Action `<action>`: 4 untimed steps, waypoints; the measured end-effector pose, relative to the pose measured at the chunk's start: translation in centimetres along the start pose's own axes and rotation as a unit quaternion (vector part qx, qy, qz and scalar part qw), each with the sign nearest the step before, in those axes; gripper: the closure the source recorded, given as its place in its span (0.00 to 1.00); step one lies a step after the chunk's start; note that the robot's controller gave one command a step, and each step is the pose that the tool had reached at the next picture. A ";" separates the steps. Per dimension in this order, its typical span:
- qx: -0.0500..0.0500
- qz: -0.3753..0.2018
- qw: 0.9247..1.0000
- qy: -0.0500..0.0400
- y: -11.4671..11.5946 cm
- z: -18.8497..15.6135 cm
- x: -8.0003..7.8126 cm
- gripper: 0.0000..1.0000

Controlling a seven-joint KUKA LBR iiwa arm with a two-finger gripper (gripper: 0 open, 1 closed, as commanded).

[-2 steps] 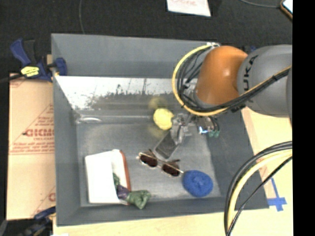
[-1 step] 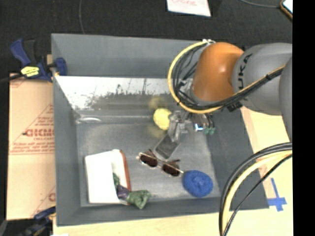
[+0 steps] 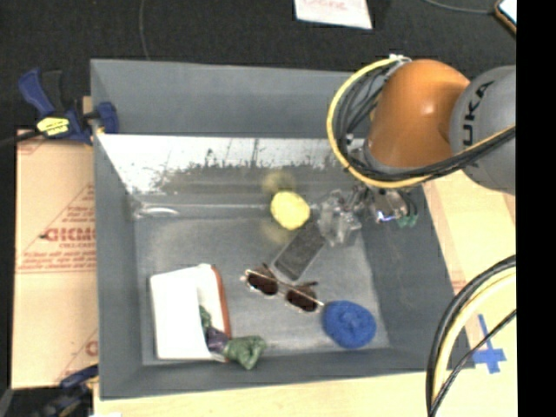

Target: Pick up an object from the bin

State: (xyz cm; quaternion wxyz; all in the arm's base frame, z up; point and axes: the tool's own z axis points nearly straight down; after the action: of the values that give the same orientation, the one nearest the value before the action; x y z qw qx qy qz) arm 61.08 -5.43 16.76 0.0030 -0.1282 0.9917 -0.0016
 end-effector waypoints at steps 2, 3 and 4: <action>0.002 -0.014 1.000 -0.003 6.1 5.7 0.7 1.00; 0.003 -0.060 0.998 -0.004 5.4 6.3 1.6 1.00; 0.002 -0.044 0.999 -0.004 6.2 6.9 1.3 1.00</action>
Offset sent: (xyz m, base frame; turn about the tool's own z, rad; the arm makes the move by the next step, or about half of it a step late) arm -0.0272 0.0268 -0.0556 -0.1319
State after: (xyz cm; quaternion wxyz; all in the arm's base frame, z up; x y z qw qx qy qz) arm 58.26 0.18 9.83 0.0069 -0.1719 0.9851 -0.0028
